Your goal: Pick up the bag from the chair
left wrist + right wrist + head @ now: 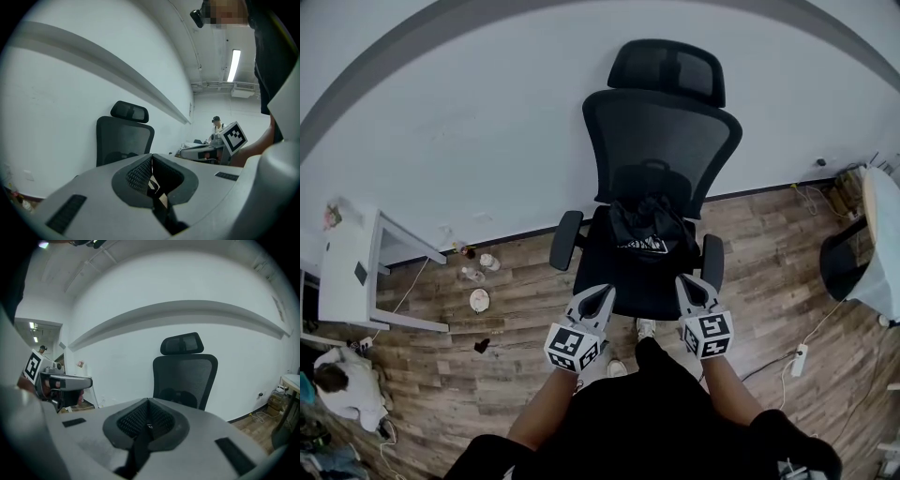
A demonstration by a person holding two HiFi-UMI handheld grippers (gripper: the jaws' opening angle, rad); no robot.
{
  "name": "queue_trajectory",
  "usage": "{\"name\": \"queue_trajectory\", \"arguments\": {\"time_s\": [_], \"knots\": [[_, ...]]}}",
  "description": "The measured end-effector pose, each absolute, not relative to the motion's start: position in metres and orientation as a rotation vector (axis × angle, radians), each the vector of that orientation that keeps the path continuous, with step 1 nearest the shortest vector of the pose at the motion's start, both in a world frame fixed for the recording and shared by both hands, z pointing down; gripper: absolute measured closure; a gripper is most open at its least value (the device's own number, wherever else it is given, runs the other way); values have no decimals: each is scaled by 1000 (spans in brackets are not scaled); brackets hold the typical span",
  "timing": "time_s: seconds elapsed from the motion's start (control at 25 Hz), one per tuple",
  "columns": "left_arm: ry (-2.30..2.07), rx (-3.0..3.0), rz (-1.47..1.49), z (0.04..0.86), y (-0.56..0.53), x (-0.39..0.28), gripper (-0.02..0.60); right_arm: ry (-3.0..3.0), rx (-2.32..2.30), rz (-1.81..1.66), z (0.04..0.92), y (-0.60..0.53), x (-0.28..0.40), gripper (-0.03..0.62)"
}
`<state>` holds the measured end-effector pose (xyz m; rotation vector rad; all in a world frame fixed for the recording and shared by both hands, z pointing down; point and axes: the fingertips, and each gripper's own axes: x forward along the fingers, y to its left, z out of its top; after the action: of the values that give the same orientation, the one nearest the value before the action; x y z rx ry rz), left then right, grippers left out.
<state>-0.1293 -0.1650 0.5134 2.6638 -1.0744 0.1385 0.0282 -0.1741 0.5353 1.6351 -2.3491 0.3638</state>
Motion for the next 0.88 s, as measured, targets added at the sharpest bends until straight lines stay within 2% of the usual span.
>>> {"name": "queue_trajectory", "arguments": {"time_s": [0.44, 0.88], "knots": [[-1156, 2587, 236, 539, -259, -112, 558, -2360, 1596, 397, 558, -276, 61, 572], [-1207, 2400, 396, 623, -344, -96, 558, -2351, 1417, 575, 621, -343, 73, 572]]}}
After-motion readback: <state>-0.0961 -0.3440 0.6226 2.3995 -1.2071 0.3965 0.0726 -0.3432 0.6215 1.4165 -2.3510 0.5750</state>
